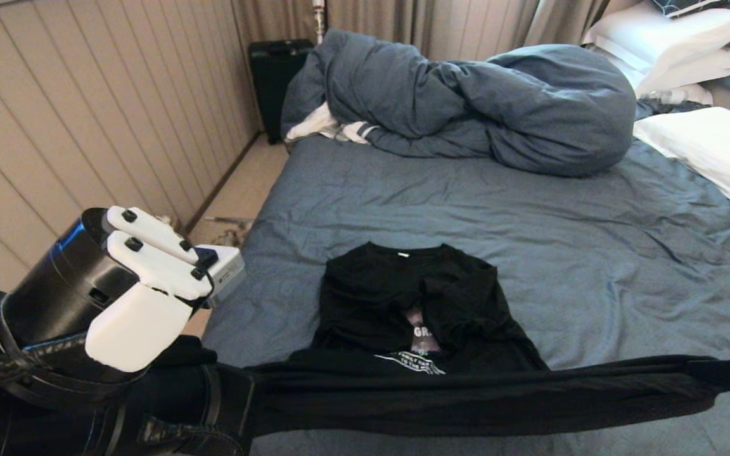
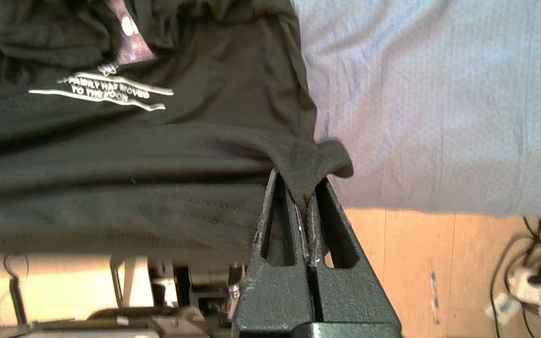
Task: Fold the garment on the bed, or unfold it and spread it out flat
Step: Fold the black T-shirt
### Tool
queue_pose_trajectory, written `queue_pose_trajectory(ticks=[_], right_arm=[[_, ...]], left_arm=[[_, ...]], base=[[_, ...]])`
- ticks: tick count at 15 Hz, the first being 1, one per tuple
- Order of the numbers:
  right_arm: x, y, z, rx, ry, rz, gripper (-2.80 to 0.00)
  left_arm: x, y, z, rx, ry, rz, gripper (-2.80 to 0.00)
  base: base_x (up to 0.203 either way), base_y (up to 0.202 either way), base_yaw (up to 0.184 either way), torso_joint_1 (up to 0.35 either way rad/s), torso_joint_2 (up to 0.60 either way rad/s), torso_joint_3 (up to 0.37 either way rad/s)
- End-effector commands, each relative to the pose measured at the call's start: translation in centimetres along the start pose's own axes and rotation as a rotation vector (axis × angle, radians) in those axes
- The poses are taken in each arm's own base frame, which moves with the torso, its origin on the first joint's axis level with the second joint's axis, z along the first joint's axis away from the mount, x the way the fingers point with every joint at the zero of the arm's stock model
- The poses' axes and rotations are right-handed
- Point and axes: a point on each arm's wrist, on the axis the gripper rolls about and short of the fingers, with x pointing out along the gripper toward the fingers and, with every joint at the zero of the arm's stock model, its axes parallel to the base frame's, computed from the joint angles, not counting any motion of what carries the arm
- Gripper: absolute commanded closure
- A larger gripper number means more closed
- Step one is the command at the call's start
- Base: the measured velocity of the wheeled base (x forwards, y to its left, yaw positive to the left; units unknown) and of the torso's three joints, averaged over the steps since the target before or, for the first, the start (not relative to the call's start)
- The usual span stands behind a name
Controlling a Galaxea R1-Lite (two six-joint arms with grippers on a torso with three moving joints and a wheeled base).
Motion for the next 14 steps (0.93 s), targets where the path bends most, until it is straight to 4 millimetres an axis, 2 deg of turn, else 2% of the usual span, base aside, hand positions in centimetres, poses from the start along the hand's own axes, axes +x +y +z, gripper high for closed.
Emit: queue_pose_trajectory(ticks=[1,3,8,10,12,14], right_arm=[[-0.2,0.0,-0.2,0.001,0.015,-0.003,0.00],[-0.3,-0.1,-0.7,0.000,0.061,-0.013,0.00],[-0.7,-0.4,-1.7,-0.002,0.111,-0.026,0.00],[-0.9,-0.5,-2.2,-0.002,0.119,-0.029,0.00],[-0.8,-0.4,-1.8,-0.002,0.110,-0.027,0.00],[0.0,-0.1,-0.4,-0.001,0.106,-0.027,0.00]], left_arm=[[0.4,0.1,-0.5,0.001,0.024,0.014,0.00],[0.3,-0.2,-0.6,0.011,0.034,0.007,0.00],[0.3,-2.4,-2.4,0.045,0.165,-0.071,0.00],[0.0,-2.5,-2.7,0.051,0.178,-0.076,0.00],[-0.2,-2.5,-2.6,0.047,0.166,-0.083,0.00],[-0.2,-2.6,-1.3,0.017,0.126,-0.081,0.00]], base=[[0.000,0.000,0.000,0.000,0.00,0.000],[0.000,0.000,0.000,0.000,0.00,0.000],[0.000,0.000,0.000,0.000,0.00,0.000],[0.000,0.000,0.000,0.000,0.00,0.000],[0.000,0.000,0.000,0.000,0.00,0.000],[0.000,0.000,0.000,0.000,0.00,0.000]])
